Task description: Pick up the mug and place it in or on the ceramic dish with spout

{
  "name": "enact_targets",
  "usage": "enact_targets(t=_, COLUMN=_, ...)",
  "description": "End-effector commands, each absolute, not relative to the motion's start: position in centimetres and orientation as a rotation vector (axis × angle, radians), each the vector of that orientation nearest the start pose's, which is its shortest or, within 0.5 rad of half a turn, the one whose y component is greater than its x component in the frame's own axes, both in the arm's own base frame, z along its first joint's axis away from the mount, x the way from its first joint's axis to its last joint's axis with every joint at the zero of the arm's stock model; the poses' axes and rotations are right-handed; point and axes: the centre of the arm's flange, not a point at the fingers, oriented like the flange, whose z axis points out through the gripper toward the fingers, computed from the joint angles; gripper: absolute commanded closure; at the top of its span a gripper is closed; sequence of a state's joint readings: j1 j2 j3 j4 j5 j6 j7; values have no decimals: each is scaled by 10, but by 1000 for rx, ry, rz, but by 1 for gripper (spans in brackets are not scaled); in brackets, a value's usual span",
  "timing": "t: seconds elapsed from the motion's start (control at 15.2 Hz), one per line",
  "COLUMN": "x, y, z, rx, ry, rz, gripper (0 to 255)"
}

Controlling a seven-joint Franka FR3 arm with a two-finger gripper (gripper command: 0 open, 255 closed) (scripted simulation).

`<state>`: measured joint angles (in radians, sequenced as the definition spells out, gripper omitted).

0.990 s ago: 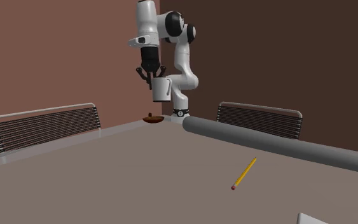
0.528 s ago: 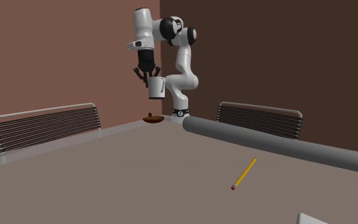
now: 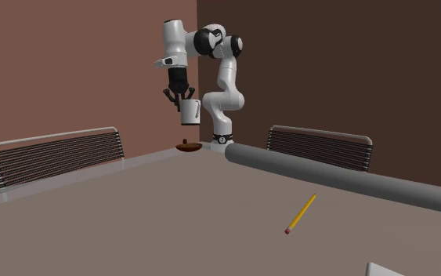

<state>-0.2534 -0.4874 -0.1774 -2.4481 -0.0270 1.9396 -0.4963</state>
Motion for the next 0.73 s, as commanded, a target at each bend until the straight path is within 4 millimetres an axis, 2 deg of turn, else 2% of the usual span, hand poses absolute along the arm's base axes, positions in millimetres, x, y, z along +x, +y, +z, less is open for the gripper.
enact_targets(t=0.0, x=359, y=-171, z=460, rx=-3075, ry=-149, rz=-2, gripper=255)
enact_targets(t=0.66, x=359, y=-171, z=407, rx=-3075, ry=-149, rz=-2, gripper=255)
